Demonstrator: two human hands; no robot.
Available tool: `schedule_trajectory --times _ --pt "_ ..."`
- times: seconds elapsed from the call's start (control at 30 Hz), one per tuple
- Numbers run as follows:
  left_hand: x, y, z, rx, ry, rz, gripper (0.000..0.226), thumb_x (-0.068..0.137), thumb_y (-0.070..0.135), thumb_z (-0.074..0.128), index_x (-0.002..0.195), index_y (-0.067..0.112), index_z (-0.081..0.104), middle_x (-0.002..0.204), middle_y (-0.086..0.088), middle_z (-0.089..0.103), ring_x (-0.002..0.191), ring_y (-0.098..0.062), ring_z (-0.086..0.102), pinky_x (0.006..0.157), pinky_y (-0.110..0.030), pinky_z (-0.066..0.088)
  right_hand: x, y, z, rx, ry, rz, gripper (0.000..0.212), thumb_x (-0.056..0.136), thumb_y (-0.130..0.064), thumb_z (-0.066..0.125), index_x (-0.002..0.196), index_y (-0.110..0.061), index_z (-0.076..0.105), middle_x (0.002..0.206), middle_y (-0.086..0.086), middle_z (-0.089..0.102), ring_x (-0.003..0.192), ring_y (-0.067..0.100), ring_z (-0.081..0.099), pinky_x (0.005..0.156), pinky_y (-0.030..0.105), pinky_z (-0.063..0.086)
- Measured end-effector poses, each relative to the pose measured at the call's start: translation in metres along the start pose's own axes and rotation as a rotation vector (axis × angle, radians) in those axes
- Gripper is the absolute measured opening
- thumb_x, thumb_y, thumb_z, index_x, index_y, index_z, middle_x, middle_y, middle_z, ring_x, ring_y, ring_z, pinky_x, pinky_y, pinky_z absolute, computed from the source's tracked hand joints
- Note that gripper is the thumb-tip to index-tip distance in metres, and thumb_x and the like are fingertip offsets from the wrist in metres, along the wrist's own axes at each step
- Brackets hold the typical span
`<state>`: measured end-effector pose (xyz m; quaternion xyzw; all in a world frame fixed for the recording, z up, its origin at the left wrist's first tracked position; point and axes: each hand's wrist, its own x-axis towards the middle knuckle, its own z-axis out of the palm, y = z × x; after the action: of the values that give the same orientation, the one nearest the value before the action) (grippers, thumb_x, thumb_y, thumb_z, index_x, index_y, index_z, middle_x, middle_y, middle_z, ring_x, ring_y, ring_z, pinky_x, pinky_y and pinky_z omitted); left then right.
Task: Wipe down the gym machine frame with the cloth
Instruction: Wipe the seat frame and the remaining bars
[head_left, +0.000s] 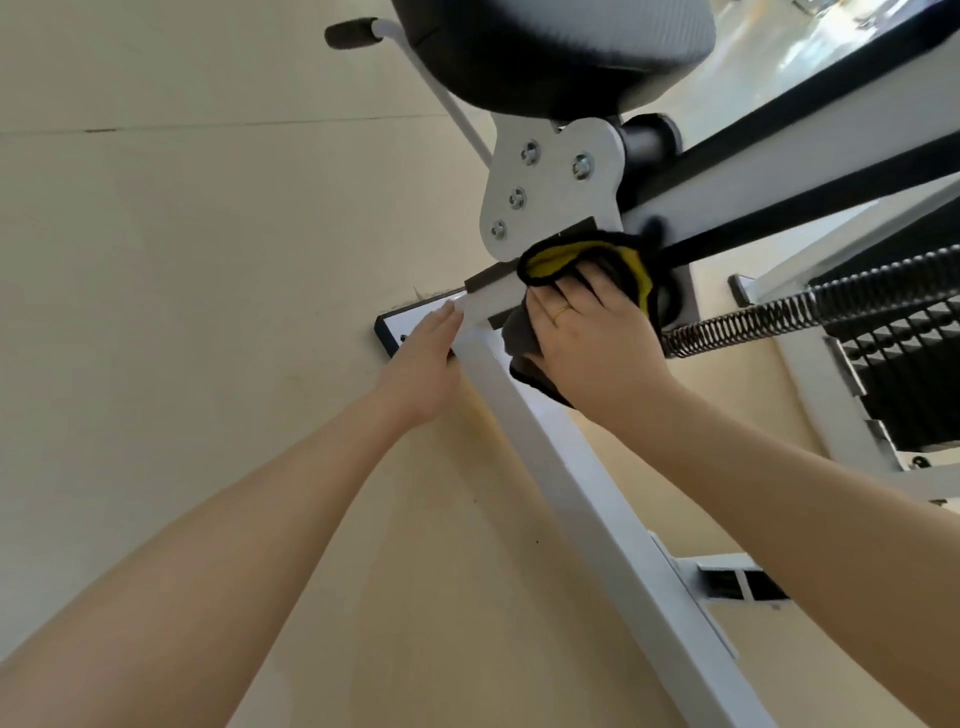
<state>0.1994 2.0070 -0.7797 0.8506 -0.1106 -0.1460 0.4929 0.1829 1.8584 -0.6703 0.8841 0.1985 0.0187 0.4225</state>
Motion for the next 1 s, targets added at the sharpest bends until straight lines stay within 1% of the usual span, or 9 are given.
schedule_trajectory --times 0.1,0.2,0.33,0.4,0.47,0.6,0.73,0.83,1.0 --pt "0.012 -0.028 0.007 0.053 -0.023 -0.047 0.068 0.087 -0.010 0.033 0.147 0.014 0.010 0.156 0.004 0.002 0.142 -0.009 0.002 0.104 -0.012 0.002 0.026 -0.028 0.017 0.067 -0.034 -0.007 0.033 0.093 -0.045 0.040 0.106 -0.024 0.061 0.107 -0.008 0.065 0.101 0.008 0.057 0.085 0.022 0.042" --pt "0.030 -0.056 0.010 0.198 -0.048 -0.090 0.068 0.087 -0.007 0.033 0.147 0.012 0.007 0.156 0.001 -0.001 0.143 -0.011 0.001 0.110 -0.021 0.008 0.048 -0.050 0.024 0.082 -0.173 0.065 0.026 0.071 -0.057 0.059 0.072 -0.032 0.068 0.067 -0.019 0.064 0.067 -0.008 0.059 0.058 0.011 0.039" --pt "0.052 -0.092 0.015 0.473 -0.099 -0.103 0.065 0.089 0.001 0.031 0.148 0.012 0.005 0.156 -0.002 -0.001 0.143 -0.017 0.003 0.111 -0.030 0.015 0.072 -0.077 0.080 0.583 -0.276 0.095 0.025 0.098 -0.026 0.038 0.109 -0.017 0.059 0.098 -0.003 0.061 0.091 0.012 0.055 0.059 0.005 0.033" --pt "0.058 -0.108 0.019 0.632 -0.147 -0.101 0.065 0.090 0.005 0.031 0.148 0.013 0.003 0.156 -0.002 0.000 0.143 -0.018 0.003 0.111 -0.031 0.016 0.084 -0.091 0.092 0.740 -0.345 0.134 0.018 0.097 -0.021 0.039 0.106 -0.017 0.054 0.082 -0.005 0.053 0.073 0.004 0.052 0.048 0.004 0.033" --pt "0.059 -0.120 0.024 0.744 -0.199 -0.119 0.065 0.091 0.008 0.032 0.148 0.016 0.001 0.156 -0.002 -0.003 0.143 -0.018 0.001 0.112 -0.032 0.013 0.095 -0.104 0.097 0.907 -0.396 0.250 0.025 0.092 -0.020 0.050 0.115 -0.013 0.052 0.093 -0.001 0.054 0.077 -0.001 0.057 0.057 0.000 0.039" --pt "0.061 -0.128 0.032 0.818 -0.205 -0.134 0.064 0.092 0.011 0.030 0.148 0.018 -0.001 0.156 -0.002 -0.009 0.143 -0.018 -0.002 0.114 -0.032 0.003 0.112 -0.115 0.096 0.778 -0.236 0.162 0.050 0.084 -0.029 0.059 0.130 -0.020 0.042 0.130 0.001 0.048 0.120 0.021 0.046 0.091 0.032 0.043" --pt "0.061 -0.121 0.036 0.818 -0.209 -0.183 0.064 0.092 0.011 0.030 0.148 0.017 -0.001 0.156 -0.003 -0.009 0.143 -0.019 -0.001 0.114 -0.034 0.003 0.100 -0.111 0.105 0.551 -0.123 0.042 0.032 0.098 -0.030 0.039 0.123 -0.014 0.050 0.124 0.000 0.056 0.113 0.018 0.052 0.087 0.029 0.042" --pt "0.063 -0.112 0.037 0.799 -0.227 -0.215 0.061 0.093 0.011 0.027 0.148 0.016 0.003 0.156 -0.004 -0.006 0.143 -0.021 0.001 0.114 -0.035 0.005 0.084 -0.097 0.087 0.371 -0.016 0.104 0.044 0.098 -0.033 0.033 0.135 -0.010 0.044 0.136 0.003 0.051 0.128 0.017 0.043 0.109 0.028 0.026" --pt "0.059 -0.093 0.018 0.542 -0.272 -0.239 0.059 0.089 0.002 0.032 0.146 0.016 0.022 0.154 -0.003 0.016 0.141 -0.023 0.014 0.112 -0.037 0.020 0.041 -0.093 0.049 0.963 -0.158 0.120 0.015 0.097 -0.021 0.039 0.098 -0.017 0.054 0.092 0.004 0.059 0.084 0.028 0.057 0.065 0.030 0.035"
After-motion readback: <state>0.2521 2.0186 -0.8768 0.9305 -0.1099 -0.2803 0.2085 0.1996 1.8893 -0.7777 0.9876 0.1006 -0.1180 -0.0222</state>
